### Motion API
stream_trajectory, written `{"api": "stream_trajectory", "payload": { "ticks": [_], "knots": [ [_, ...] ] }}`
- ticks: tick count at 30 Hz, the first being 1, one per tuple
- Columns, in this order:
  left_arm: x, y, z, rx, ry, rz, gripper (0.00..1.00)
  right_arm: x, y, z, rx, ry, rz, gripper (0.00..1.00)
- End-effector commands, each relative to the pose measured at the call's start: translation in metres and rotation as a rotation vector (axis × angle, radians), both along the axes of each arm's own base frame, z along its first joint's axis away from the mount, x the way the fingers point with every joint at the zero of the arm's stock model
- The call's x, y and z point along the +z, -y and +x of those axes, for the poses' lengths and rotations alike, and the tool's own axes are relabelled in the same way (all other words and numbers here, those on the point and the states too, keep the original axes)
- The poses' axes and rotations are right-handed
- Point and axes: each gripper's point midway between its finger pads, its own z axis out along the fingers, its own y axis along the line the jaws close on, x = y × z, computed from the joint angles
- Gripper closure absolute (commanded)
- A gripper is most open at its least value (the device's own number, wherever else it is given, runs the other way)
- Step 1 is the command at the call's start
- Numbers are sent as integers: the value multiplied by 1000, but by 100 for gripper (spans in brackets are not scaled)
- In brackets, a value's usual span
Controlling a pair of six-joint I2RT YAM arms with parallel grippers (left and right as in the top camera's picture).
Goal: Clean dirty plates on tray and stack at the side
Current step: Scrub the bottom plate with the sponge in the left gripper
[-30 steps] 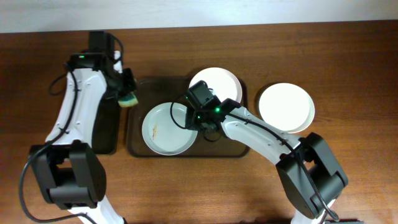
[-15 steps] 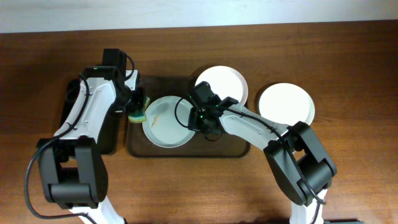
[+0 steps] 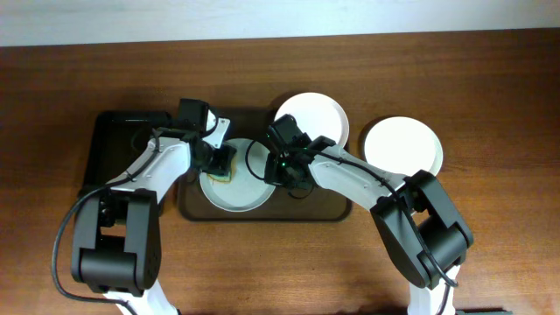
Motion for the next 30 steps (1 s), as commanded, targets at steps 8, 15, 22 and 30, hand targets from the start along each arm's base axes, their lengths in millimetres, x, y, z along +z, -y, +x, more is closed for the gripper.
{"api": "stream_trajectory", "payload": {
  "ticks": [8,15,22,30],
  "knots": [
    [-5,0,-3,53,-60,-5,99,-8,1,1,-8,-15,-5,96],
    [-5,-76,2,405,-11,364,99,-8,1,1,-8,-14,-5,96],
    [5,8,27,158,39,-68,99,-8,0,2,-8,-11,-3,96],
    [22,15,67,153,219,-110,99,-8,0,2,-5,-10,-4,96]
  ]
}}
